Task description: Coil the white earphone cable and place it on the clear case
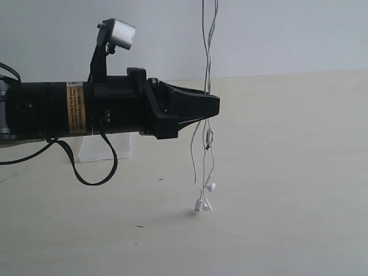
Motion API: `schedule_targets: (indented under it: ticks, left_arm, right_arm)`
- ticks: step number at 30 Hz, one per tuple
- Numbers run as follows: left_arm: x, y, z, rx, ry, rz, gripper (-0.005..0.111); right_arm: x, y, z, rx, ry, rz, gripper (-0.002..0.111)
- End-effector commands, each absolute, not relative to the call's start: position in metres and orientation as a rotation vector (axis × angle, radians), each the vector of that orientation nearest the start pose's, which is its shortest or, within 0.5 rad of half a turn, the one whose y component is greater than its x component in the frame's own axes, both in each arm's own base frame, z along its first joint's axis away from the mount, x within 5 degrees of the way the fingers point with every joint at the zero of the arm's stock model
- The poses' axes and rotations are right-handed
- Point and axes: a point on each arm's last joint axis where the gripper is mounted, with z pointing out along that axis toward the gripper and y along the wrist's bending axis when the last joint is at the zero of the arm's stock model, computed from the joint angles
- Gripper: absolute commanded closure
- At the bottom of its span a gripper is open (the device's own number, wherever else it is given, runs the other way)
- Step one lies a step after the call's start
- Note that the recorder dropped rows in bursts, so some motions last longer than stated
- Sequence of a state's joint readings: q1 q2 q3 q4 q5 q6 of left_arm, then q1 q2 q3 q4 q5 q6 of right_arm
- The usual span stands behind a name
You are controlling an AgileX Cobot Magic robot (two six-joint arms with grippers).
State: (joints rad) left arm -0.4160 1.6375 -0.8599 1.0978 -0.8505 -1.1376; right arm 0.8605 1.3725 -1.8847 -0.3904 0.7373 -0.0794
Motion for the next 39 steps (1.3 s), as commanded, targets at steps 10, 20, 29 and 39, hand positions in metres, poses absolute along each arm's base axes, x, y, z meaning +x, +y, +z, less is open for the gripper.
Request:
schedule_targets:
  ticks: [10,20,29,39]
  left_arm:
    - [0.291,-0.194,0.239,0.668,1.725,-1.1,0.107]
    - [0.297,-0.19,0.237,0.608,1.776,-1.042,0.107]
    - [0.303,-0.188,0.272,0.58,1.722,-0.974,0.107]
    - [0.284,-0.171,0.334,0.545,1.671,-0.85,0.107]
  right_arm:
    - [0.189,0.184,0.562,-0.792,1.445,0.15,0.108]
    - [0.163,0.152,0.565,-0.775,1.584,0.185,0.108]
    - [0.115,0.11,0.561,-0.831,1.788,0.318,0.108]
    - [0.095,0.096,0.493,-0.922,1.968,0.344,0.108]
